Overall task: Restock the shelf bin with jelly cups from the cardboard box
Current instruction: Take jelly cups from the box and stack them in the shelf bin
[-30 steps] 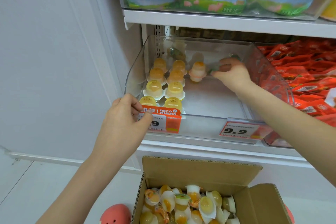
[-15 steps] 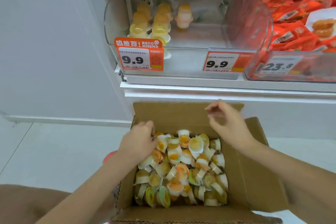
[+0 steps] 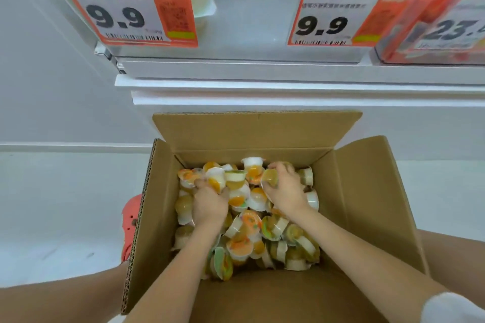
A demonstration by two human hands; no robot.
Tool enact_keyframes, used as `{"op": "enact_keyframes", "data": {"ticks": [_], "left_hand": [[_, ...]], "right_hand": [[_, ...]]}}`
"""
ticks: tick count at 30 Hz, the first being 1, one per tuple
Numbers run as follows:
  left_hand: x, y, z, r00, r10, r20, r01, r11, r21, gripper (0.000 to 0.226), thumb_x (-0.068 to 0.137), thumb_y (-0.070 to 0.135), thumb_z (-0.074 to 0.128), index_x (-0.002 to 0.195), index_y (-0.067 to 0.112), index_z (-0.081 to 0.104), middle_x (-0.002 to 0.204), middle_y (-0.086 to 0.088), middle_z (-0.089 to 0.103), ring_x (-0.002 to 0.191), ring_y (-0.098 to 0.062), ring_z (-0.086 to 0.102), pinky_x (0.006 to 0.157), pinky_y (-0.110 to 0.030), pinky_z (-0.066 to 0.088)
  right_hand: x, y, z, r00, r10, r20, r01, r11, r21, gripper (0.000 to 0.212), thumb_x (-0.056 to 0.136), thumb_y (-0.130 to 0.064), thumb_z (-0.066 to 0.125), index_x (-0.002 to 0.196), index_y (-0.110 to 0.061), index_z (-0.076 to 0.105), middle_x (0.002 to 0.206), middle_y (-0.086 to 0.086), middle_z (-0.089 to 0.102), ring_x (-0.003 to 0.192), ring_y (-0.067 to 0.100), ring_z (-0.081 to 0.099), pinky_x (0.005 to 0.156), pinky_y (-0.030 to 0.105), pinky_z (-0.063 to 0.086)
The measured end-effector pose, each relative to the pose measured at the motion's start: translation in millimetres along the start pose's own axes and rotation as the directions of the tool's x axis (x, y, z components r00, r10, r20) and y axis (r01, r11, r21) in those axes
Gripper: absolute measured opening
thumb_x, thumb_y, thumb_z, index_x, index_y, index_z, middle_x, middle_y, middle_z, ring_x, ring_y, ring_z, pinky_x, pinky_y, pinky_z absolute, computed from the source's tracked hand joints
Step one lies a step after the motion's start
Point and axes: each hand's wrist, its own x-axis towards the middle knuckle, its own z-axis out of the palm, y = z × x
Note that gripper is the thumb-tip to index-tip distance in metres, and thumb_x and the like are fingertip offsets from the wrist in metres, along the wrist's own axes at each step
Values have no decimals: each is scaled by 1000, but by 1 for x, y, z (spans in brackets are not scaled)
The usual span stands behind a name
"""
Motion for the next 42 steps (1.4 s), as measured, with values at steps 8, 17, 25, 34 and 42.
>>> {"op": "enact_keyframes", "data": {"ticks": [8, 17, 25, 34, 42], "left_hand": [[1, 6, 10, 992, -85, -94, 72, 989, -130, 58, 88, 43, 59, 119, -4, 47, 104, -20, 63, 93, -36, 61, 68, -34, 46], [-9, -5, -13, 972, -160, 173, 233, 765, -600, 12, 88, 29, 58, 79, 20, 58, 85, -7, 66, 86, -27, 66, 82, -41, 55], [-31, 12, -54, 884, -66, 463, 448, 400, -800, 28, 93, 29, 47, 95, 4, 58, 71, -11, 56, 55, -16, 46, 59, -28, 51], [-71, 65, -126, 832, 164, 529, 416, 445, -793, 35, 87, 34, 37, 89, 4, 55, 66, -10, 50, 56, -20, 38, 67, -37, 49], [-125, 136, -207, 712, 302, 635, 377, 599, -707, 40, 85, 49, 47, 72, 13, 58, 58, -4, 53, 48, -17, 43, 62, -30, 53]], "right_hand": [[31, -17, 18, 987, 163, -3, -161, 977, -138, 54, 91, -57, 41, 121, -16, 60, 131, 4, 50, 129, 25, 34, 104, 48, 32], [48, -28, 23, 941, 334, 58, -334, 942, -13, 58, 84, -67, 49, 94, -13, 69, 129, 4, 50, 130, 27, 28, 103, 51, 28], [18, -11, 16, 993, 112, -22, -105, 972, 211, 46, 74, -51, 73, 108, -21, 65, 116, -1, 60, 119, 22, 48, 96, 42, 43], [-35, -57, -87, 961, -227, 159, 97, 813, 575, 41, 80, -13, 74, 116, -9, 55, 117, 6, 66, 109, 17, 62, 94, 26, 49], [-101, -113, -214, 864, -501, 52, 351, 672, 652, 43, 79, -7, 70, 119, -9, 53, 122, 7, 63, 110, 15, 62, 93, 30, 51]]}}
